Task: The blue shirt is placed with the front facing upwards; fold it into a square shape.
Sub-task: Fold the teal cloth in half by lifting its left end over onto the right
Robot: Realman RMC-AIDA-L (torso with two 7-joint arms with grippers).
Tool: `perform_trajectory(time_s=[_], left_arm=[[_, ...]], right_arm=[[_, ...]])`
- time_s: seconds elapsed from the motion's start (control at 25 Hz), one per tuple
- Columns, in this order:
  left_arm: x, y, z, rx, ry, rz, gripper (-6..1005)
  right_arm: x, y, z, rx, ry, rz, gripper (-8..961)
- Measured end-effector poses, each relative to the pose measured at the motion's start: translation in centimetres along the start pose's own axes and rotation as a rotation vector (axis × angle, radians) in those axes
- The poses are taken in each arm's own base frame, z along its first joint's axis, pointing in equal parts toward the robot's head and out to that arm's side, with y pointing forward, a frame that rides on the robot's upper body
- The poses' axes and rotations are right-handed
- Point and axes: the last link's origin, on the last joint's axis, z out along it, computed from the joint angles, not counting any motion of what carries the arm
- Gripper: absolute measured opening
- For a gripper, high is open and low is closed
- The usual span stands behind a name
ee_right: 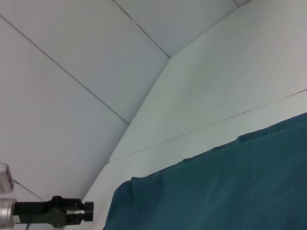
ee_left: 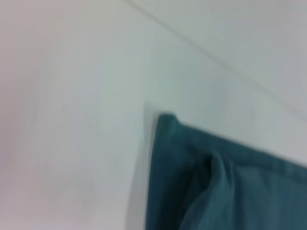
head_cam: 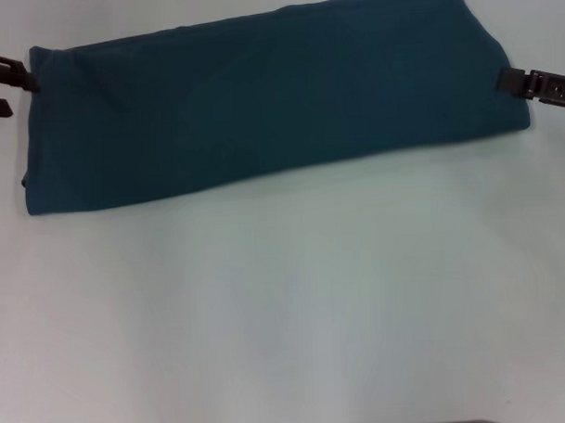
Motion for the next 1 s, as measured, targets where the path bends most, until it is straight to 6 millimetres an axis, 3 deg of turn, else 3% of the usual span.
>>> perform_trajectory(time_s=[0.2, 0.44, 0.64, 1.0], left_arm=[[-1.2, 0.1, 0.1, -0.082, 0.008, -0.044, 509], [-2.9, -0.5, 2.2, -0.057, -0.027, -0.062, 769], [-3.3, -0.9, 2.8, -0.034, -0.029, -0.064, 948], [-3.3, -0.5, 3.0, -0.037, -0.038, -0.049, 948]], right_arm=[[0.0, 0.0, 0.0, 0.0, -0.002, 0.003, 898], [0.0, 0.0, 0.1, 0.0, -0.003, 0.002, 898], [-0.1, 0.0, 0.1, 0.001, -0.003, 0.001, 898], [-0.1, -0.1, 0.1, 0.004, -0.004, 0.006, 898]])
